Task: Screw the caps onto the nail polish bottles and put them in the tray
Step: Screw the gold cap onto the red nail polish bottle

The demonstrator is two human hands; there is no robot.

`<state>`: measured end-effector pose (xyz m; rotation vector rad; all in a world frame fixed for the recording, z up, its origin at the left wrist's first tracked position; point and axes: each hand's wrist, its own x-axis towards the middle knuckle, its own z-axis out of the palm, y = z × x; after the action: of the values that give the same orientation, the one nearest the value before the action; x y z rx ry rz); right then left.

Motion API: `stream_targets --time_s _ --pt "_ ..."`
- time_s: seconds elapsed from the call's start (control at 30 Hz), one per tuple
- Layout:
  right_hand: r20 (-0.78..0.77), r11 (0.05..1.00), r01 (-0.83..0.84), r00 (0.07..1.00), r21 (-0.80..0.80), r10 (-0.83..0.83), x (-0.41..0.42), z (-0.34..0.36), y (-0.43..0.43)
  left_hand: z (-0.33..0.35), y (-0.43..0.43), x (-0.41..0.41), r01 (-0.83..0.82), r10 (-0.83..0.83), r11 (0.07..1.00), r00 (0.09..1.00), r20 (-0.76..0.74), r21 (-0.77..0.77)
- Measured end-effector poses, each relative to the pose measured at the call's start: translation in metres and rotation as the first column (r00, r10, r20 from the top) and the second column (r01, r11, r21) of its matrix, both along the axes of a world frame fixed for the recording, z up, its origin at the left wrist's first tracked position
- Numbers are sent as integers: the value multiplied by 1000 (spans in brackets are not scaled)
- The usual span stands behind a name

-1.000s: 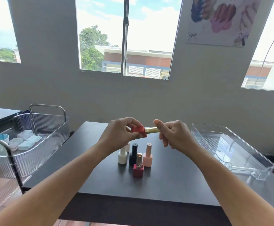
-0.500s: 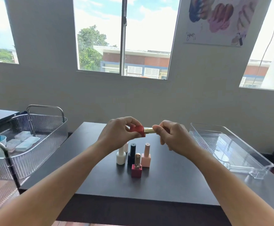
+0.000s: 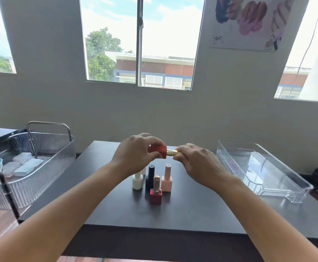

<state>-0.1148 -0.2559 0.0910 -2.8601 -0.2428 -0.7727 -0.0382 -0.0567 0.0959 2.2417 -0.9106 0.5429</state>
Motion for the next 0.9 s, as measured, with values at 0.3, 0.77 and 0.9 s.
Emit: stream_targets --time_s 0.3,0.77,0.9 --pt "-73 955 -37 995 293 61 6 -9 -3 -2 2 -8 -29 -39 990 884 466 139" --pt "-177 849 -79 964 522 198 13 -3 -1 -6 4 -9 -58 -49 984 815 578 166" --pt "-184 838 -77 961 541 208 15 2 4 -5 9 -7 -70 -36 985 805 592 155"
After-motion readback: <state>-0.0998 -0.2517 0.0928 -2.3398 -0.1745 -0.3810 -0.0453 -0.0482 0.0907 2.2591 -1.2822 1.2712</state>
